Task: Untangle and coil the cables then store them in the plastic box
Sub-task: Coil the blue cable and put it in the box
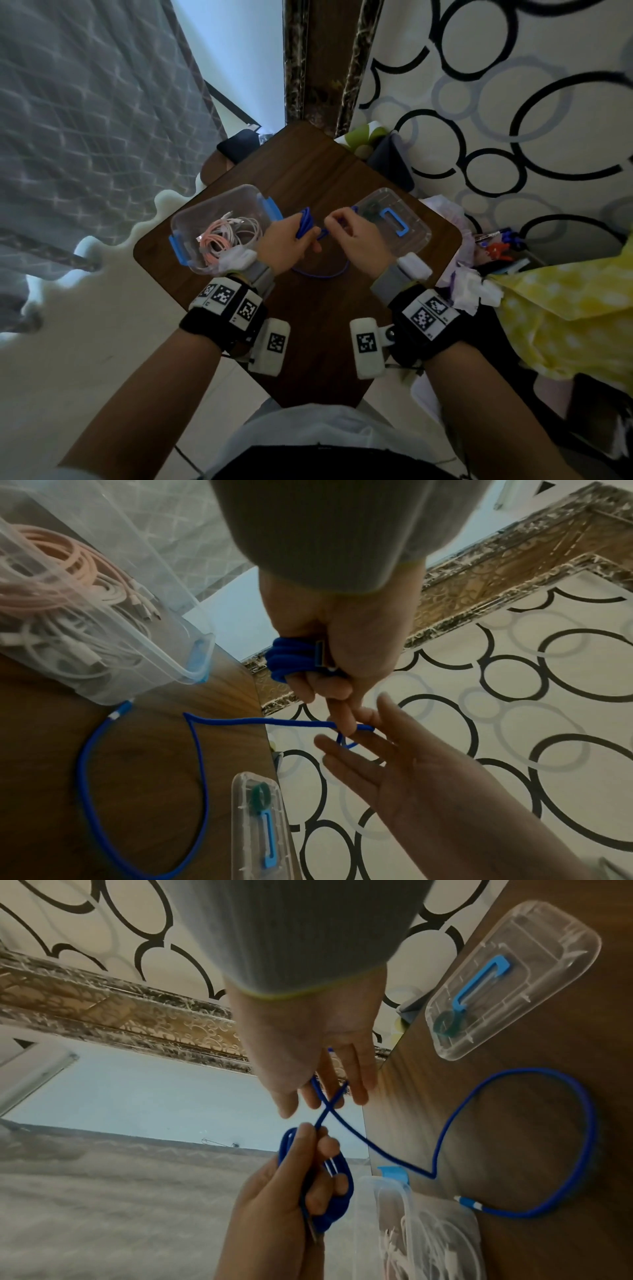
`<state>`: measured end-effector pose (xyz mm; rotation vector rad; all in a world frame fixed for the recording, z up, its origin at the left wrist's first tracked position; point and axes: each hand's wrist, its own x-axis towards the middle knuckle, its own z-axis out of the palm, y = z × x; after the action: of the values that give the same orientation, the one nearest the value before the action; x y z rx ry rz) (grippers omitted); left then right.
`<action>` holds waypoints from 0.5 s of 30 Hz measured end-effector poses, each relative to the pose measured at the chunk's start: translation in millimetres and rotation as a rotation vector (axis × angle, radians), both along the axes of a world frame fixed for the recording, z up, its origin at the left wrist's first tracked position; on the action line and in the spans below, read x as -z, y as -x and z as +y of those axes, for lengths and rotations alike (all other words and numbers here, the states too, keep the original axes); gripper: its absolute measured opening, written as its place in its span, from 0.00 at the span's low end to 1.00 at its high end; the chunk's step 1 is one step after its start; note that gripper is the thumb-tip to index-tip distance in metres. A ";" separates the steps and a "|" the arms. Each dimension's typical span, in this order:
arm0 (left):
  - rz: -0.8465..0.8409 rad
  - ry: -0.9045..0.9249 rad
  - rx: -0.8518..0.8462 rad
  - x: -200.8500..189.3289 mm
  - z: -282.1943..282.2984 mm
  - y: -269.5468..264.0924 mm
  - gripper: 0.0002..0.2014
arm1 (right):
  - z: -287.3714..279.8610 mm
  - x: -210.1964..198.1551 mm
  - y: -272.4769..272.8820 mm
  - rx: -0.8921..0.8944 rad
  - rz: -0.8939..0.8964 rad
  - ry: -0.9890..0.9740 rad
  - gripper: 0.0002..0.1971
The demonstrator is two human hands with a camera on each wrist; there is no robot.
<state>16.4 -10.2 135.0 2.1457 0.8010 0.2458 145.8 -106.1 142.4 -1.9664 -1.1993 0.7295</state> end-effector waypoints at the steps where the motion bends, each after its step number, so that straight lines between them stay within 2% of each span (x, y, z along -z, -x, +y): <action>1: -0.013 -0.006 0.011 -0.7 -1.1 -1.5 0.07 | -0.7 0.8 1.8 0.023 -0.014 -0.034 0.09; 4: -0.034 -0.003 0.012 -4.3 2.4 -2.8 0.10 | -1.6 1.3 1.5 0.127 -0.064 -0.155 0.04; 7: 0.012 0.032 0.022 -5.7 6.8 -0.3 0.13 | 0.6 -2.2 -0.4 0.235 0.034 -0.197 0.08; 9: 0.007 0.162 0.041 -7.4 8.2 3.9 0.14 | 1.7 -4.1 -1.5 0.317 0.142 -0.197 0.09; 10: -0.027 0.261 0.053 -9.0 8.7 6.4 0.13 | 1.7 -4.3 -3.8 0.340 0.131 -0.174 0.08; 12: -0.118 0.457 0.069 -14.5 8.9 9.3 0.11 | 1.0 -2.3 -12.2 0.275 -0.066 -0.065 0.09; 15: -0.315 0.678 0.040 -20.4 6.9 6.6 0.14 | 1.9 15.0 -20.8 0.026 -0.348 0.091 0.13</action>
<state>9.8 -3.3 155.4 1.4378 0.5520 0.2405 166.7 -104.2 127.4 -2.2456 -1.3566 0.4448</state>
